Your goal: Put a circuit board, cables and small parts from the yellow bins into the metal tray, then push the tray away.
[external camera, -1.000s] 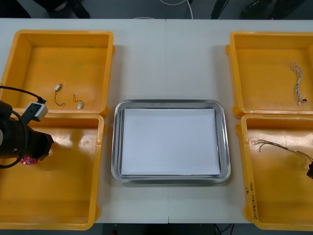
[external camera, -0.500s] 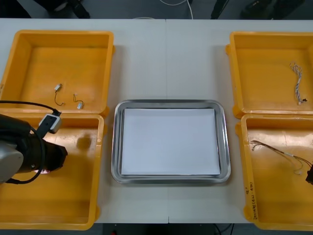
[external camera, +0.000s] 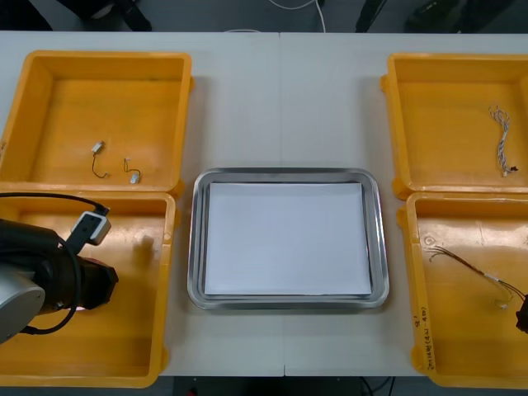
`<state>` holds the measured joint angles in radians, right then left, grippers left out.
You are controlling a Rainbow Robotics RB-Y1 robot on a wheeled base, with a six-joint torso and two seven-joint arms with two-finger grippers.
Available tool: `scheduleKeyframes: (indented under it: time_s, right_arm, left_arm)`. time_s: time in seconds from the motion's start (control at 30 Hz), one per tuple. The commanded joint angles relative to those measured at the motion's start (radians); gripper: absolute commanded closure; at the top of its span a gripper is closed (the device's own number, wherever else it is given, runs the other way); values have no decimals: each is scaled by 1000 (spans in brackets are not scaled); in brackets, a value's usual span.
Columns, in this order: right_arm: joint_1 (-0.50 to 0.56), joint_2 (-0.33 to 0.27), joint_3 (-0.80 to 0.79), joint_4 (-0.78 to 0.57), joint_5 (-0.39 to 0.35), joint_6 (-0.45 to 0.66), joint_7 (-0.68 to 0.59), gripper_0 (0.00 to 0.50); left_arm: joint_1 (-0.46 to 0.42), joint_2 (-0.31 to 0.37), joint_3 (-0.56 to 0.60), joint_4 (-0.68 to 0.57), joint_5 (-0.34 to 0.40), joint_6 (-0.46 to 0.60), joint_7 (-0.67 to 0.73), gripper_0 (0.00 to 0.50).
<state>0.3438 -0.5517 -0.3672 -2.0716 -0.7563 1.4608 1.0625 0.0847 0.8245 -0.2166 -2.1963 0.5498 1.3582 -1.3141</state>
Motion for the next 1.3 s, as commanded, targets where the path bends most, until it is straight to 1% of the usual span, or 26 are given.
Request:
scheduleKeyframes:
  time_s: [0.03,0.37,0.4,0.43,0.47,0.5,0.53,0.57,0.63,0.67,0.7,0.73,0.77,0.83,0.87,0.9,0.93,1.07,1.2,1.27,1.3]
  right_arm:
    - [43,3,16,-31,11,-25,-35,500]
    - [31,4,14,-31,32,-27,-35,500]
    - [31,4,14,-31,35,-28,-36,500]
    - [31,3,14,-31,35,-30,-36,500]
    - [27,4,13,-31,38,-34,-33,500]
    - [26,3,11,-31,40,-36,-30,490]
    - [20,3,10,-31,42,-36,-29,458]
    - [18,3,8,-31,43,-36,-29,437]
    - [9,3,4,-31,46,-34,-29,301]
    - [7,3,4,-31,48,-36,-27,278]
    - [3,3,2,-31,49,-36,-27,225]
    - [1,3,-1,-31,51,-36,-27,162]
    - [0,3,-1,-31,51,-36,-27,135]
    - [-3,3,-6,-31,52,-36,-33,56]
    - [-3,3,-7,-31,54,-36,-33,42]
    - [-5,4,-10,-31,55,-36,-33,7]
    - [-5,3,-12,-31,55,-36,-33,0]
    - [-12,3,-25,-31,55,-36,-33,0]
    - [-34,3,-44,-31,52,-22,-26,0]
    - [-55,-5,-61,-33,45,-2,-18,0]
    - [-60,-10,-64,-36,45,4,-16,0]
  left_arm:
    - [53,-15,2,-56,-24,-11,99,500]
    - [56,-15,2,-56,-16,-10,110,493]
    - [56,-15,2,-56,-16,-11,113,433]
    - [56,-15,3,-56,-16,-11,113,341]
    - [56,-15,3,-56,-19,-11,116,130]
    - [56,-15,3,-56,-24,-11,118,0]
    - [56,-15,3,-56,-25,-11,119,0]
    - [56,-15,3,-56,-25,-11,121,0]
    - [56,-15,5,-56,-25,-13,124,0]
    - [56,-13,5,-56,-25,-14,124,0]
    - [55,-13,8,-56,-24,-14,125,0]
    - [55,-11,11,-56,-24,-14,127,0]
    - [55,-10,11,-56,-24,-14,128,0]
    - [52,-5,19,-56,-18,-14,130,0]
    - [50,-2,22,-56,-14,-14,130,0]
    - [47,1,25,-57,-10,-14,130,0]
    - [44,8,28,-59,-5,-14,131,0]
    - [23,33,43,-66,27,6,138,0]
    - [-26,70,75,-83,93,88,145,0]
    - [-57,88,100,-94,131,142,151,0]
    - [-63,93,108,-97,140,153,153,0]
